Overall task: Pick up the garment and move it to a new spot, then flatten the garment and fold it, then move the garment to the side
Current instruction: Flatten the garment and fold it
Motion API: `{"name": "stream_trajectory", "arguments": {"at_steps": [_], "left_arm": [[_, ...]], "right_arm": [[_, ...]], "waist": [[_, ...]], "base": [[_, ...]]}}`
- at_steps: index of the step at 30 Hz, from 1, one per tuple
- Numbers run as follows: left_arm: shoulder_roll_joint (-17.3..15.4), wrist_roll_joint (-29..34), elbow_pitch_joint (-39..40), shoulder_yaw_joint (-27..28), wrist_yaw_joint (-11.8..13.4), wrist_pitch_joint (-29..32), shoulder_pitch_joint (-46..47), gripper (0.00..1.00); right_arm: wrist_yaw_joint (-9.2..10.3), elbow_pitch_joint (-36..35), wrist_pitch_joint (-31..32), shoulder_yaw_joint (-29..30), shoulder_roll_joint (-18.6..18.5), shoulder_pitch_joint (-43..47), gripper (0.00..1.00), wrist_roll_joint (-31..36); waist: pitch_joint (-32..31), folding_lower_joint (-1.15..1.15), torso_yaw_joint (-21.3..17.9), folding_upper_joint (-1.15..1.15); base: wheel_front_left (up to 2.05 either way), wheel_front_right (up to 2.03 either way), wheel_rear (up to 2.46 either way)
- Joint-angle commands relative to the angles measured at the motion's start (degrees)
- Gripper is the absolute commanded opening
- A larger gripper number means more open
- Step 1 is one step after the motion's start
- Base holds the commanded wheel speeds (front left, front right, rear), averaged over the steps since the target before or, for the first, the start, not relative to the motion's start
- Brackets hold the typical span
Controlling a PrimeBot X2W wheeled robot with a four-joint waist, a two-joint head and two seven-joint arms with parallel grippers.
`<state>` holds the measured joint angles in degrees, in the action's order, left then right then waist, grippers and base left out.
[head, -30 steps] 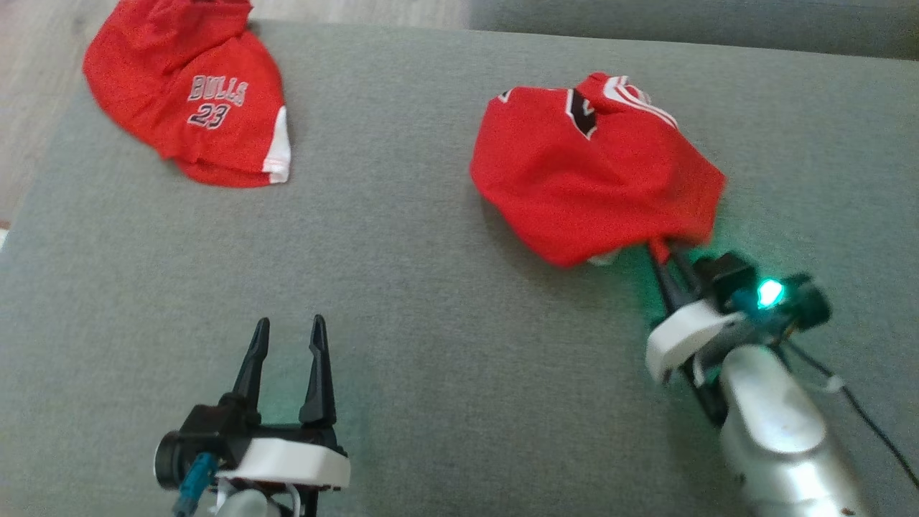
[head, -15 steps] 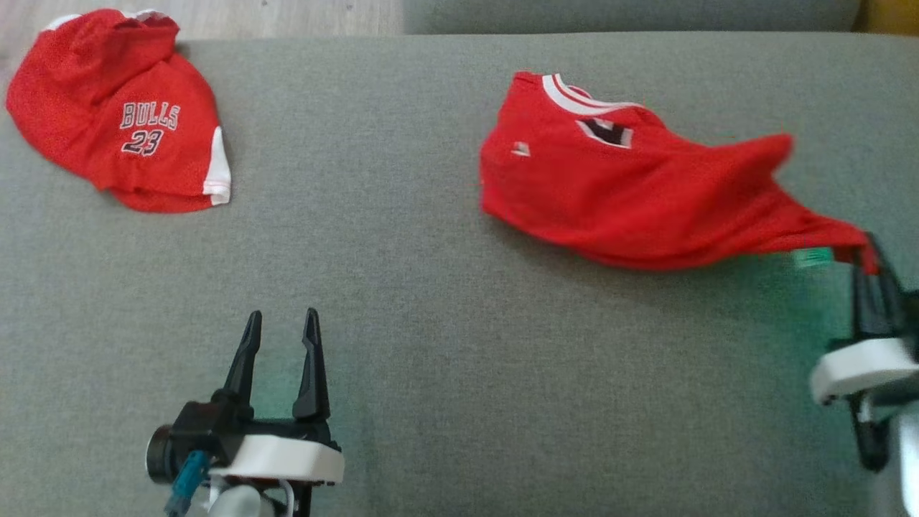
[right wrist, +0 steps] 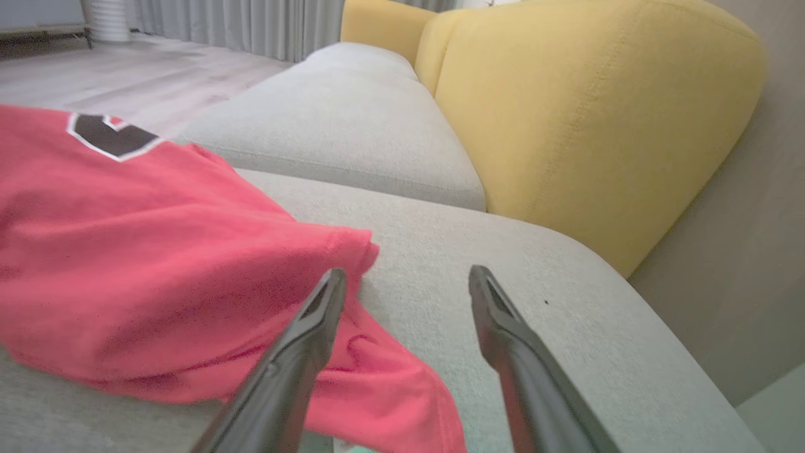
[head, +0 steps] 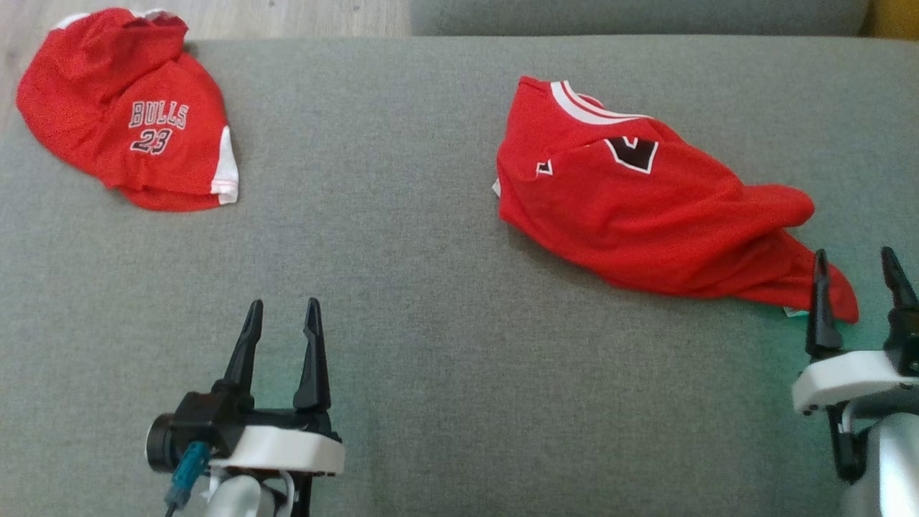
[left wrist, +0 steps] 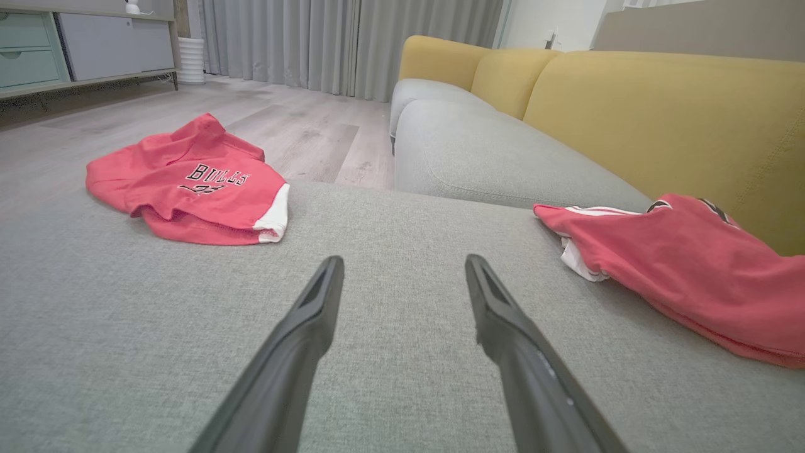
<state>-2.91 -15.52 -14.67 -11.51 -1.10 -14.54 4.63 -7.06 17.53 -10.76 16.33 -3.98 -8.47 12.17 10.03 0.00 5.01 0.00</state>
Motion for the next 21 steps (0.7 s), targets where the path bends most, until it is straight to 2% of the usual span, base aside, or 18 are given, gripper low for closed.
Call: {"name": "stream_trajectory", "arguments": {"at_steps": [1,6,10,14,21], "left_arm": [[0.0,0.7,1.5,1.9,-0.1,-0.5,1.5,1.0],[0.0,0.6,1.7,1.6,-0.2,-0.5,1.0,1.0],[0.0,0.5,2.0,1.0,-0.1,-0.5,1.1,1.0],[0.0,0.5,2.0,0.6,-0.1,-0.5,1.2,1.0],[0.0,0.3,1.7,-0.3,0.1,-0.5,1.5,1.0]], "right_arm": [[-0.43,-2.3,-0.7,-2.2,0.0,-0.7,1.0,-1.1],[-0.43,1.0,3.0,-6.8,-0.1,-1.4,1.0,-3.6],[-0.43,5.2,5.7,-8.3,-0.7,-4.3,1.0,-4.8],[-0.43,8.4,6.0,-8.7,-1.2,-7.1,1.0,-5.4],[-0.43,16.3,8.6,-5.4,-1.3,-11.0,1.0,-5.3]], "waist": [[-0.7,0.0,0.2,0.0],[-1.4,0.0,0.7,0.0],[-0.6,0.0,1.5,0.0],[0.2,0.0,2.4,0.0],[0.9,0.0,4.4,0.0]], "base": [[0.0,0.0,0.0],[0.0,0.0,0.0],[0.0,0.0,0.0],[0.0,0.0,0.0],[0.0,0.0,0.0]]}}
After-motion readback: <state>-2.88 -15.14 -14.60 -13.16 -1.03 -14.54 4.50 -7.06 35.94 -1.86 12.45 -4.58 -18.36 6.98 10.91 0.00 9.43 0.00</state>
